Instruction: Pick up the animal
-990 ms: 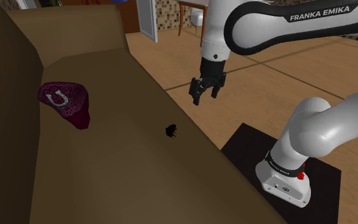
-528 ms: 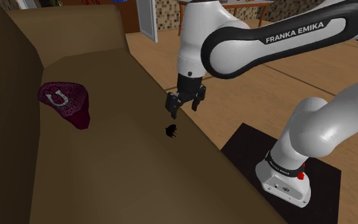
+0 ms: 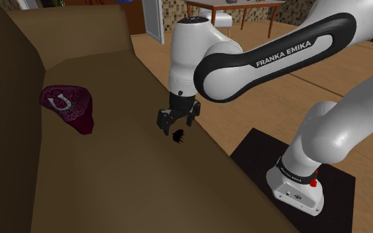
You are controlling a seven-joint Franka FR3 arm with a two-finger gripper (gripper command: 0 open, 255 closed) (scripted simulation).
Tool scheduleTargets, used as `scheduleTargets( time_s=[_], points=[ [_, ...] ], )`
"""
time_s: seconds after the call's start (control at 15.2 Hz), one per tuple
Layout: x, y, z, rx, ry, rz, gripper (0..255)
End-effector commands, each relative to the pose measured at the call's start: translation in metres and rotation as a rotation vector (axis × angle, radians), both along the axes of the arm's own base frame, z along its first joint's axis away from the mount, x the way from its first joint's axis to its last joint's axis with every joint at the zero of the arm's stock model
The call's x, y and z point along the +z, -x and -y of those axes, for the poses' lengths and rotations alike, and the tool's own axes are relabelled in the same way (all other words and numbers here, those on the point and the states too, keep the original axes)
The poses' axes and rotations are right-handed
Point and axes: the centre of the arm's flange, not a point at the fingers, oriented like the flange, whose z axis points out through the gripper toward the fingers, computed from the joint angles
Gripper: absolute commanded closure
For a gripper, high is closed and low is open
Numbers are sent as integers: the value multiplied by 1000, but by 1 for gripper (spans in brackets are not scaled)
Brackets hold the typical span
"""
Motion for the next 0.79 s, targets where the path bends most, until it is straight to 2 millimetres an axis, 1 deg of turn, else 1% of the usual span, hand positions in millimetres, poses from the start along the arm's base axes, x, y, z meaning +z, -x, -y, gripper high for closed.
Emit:
scheduleTargets(
  time_s=[0.0, 0.13, 0.26, 0.33, 0.73],
  points=[
    [-10, -1, -1, 0, 0, 1, 0],
    [-24, -1, -1, 0, 0, 1, 0],
    [-24, -1, -1, 0, 0, 1, 0],
    [-24, 0, -2, 0, 0, 1, 255],
    [-24, 0, -2, 0, 0, 1, 255]
  ],
)
